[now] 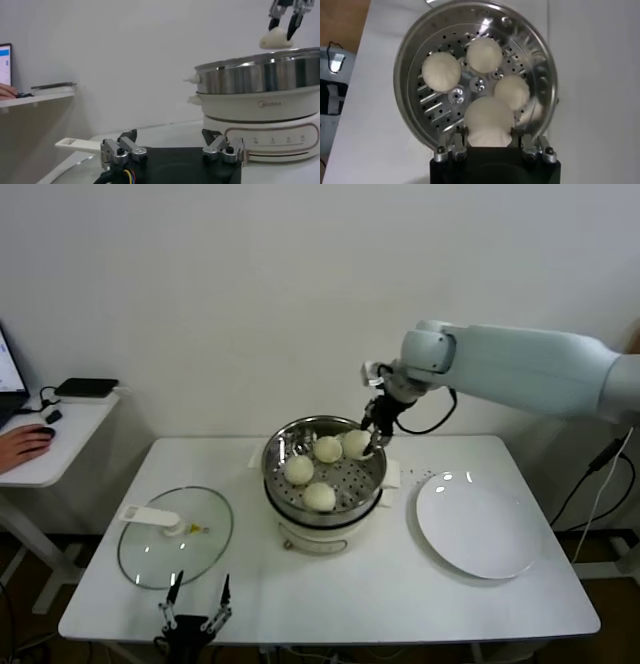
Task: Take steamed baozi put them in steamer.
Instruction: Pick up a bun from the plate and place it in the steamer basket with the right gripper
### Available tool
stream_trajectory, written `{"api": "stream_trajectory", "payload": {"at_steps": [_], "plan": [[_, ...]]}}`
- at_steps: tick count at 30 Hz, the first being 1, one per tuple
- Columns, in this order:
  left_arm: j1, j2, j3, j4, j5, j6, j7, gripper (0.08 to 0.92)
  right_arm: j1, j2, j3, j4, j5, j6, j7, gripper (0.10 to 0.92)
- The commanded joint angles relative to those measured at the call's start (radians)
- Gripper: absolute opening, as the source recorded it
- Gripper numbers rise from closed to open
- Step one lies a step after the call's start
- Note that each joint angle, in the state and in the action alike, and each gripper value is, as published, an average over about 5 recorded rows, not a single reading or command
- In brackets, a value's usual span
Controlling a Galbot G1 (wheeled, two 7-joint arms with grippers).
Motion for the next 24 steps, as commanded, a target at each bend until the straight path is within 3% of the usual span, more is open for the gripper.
{"api": "stream_trajectory", "payload": {"at_steps": [1, 17, 24], "plan": [[-0.003, -0.013, -0.002, 0.005, 0.001, 0.0, 0.0, 0.823, -0.182, 0.047, 0.057, -0.043, -0.102, -0.04, 0.046, 0.594], [-0.002, -0.011, -0.002, 0.004, 0.002, -0.002, -0.001, 0.823, -0.204, 0.046, 0.115, -0.069, -0.096, -0.063, 0.091, 0.645], [0.002, -0.012, -0.006, -0.003, 0.003, -0.001, 0.0, 0.823, 0.017, -0.008, 0.008, -0.007, 0.087, -0.039, 0.023, 0.791]]}}
